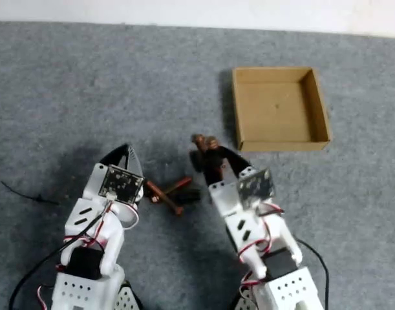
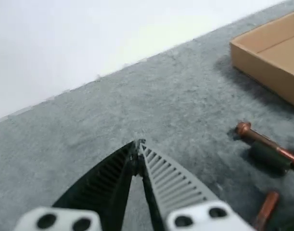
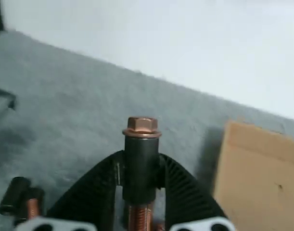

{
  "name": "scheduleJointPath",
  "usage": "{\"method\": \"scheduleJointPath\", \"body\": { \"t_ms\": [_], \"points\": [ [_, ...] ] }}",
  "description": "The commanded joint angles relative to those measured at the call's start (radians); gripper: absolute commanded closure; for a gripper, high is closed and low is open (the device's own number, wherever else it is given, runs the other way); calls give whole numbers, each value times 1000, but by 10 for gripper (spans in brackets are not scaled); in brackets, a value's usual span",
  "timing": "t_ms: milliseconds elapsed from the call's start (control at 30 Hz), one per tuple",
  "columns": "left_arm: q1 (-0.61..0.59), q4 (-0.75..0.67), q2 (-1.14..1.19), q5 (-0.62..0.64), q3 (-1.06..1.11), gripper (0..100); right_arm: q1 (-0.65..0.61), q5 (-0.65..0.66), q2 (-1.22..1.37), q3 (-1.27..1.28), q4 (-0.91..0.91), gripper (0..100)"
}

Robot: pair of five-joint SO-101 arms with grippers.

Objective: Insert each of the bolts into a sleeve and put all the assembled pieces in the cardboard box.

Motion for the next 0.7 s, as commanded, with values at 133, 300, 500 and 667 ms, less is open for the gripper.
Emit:
{"method": "scheduleJointPath", "body": {
  "t_ms": [133, 300, 500, 667],
  "points": [
    [-31, -81, 50, -5, 27, 993, 139, -61, 722, -352, -168, 994],
    [-31, -216, 225, -6, 10, 993, 289, -236, 1059, -552, -254, 994],
    [-35, -321, 469, -6, -65, 993, 433, -488, 1205, -697, -259, 994],
    [-36, -358, 654, -6, -145, 993, 499, -641, 1259, -765, -260, 991]
  ]
}}
